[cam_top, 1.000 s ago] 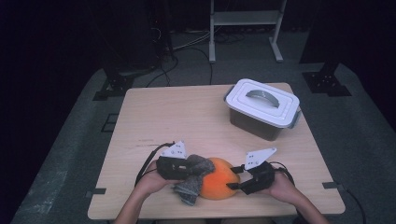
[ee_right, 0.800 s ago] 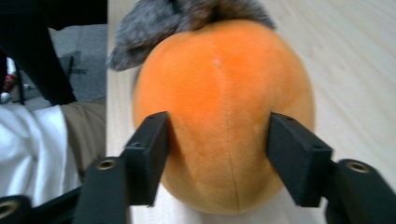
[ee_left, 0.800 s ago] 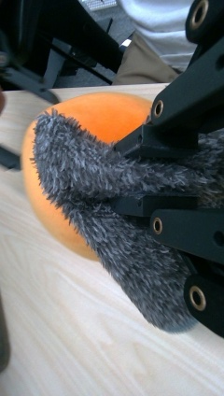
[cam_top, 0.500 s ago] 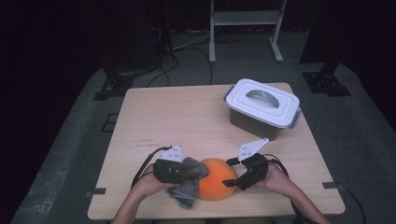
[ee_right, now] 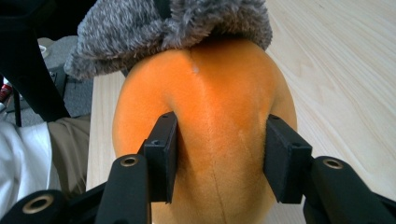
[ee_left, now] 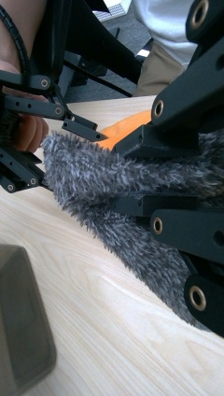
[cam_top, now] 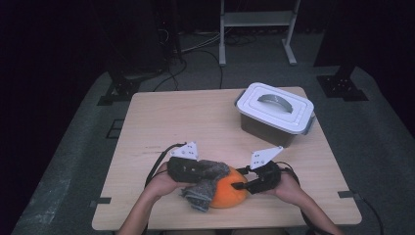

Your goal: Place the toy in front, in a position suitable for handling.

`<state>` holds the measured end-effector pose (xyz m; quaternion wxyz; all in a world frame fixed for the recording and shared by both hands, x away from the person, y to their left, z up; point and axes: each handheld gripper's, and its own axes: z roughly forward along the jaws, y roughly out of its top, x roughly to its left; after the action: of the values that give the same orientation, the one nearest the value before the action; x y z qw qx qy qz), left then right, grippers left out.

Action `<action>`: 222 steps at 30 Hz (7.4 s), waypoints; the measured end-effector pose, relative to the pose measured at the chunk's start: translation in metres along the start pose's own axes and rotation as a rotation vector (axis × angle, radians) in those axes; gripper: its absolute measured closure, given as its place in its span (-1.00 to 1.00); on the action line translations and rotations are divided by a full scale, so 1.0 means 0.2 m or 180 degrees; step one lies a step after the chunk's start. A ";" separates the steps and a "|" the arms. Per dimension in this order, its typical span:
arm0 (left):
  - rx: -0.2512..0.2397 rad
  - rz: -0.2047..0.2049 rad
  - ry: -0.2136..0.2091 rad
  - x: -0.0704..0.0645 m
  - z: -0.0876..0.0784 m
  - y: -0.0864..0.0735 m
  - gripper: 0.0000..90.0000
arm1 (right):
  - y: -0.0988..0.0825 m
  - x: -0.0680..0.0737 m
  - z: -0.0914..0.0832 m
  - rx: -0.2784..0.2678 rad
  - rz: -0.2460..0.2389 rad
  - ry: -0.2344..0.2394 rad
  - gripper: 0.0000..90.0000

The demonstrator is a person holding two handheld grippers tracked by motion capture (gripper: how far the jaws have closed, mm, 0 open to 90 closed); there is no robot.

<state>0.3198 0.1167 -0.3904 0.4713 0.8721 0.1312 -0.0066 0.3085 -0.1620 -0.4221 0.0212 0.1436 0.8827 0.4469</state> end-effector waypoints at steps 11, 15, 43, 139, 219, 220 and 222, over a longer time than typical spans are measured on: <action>0.0191 -0.0154 0.0142 0.04 -0.03 -0.15 0.67 | -0.10 -0.04 -0.06 0.0000 0.0140 -0.0011 0.12; 0.0145 -0.0230 0.0140 0.05 -0.04 -0.17 0.67 | -0.09 -0.03 -0.07 -0.0005 0.0131 -0.0060 0.12; 0.0180 0.0071 -0.0101 -0.07 0.04 -0.07 0.67 | -0.03 -0.04 -0.03 0.0096 0.0115 0.0183 -0.55; 0.0013 -0.0135 0.0155 0.01 -0.09 -0.14 0.67 | -0.01 0.07 -0.05 0.0044 -0.0452 -0.0084 0.07; 0.0102 0.0482 0.0037 -0.18 -0.03 0.17 0.67 | 0.13 0.14 -0.05 -0.0055 -0.0374 -0.0066 0.30; 0.0106 0.0479 0.0035 -0.18 -0.03 0.17 0.67 | 0.12 0.13 -0.05 -0.0068 -0.0363 -0.0050 0.31; 0.0140 0.0470 0.0061 -0.18 -0.02 0.16 0.67 | 0.10 0.13 -0.06 -0.0068 -0.0345 -0.0027 0.32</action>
<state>0.2915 0.0959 -0.3573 0.4500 0.8896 0.0708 0.0336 0.2871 -0.1526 -0.3961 0.0506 0.0973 0.8843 0.4540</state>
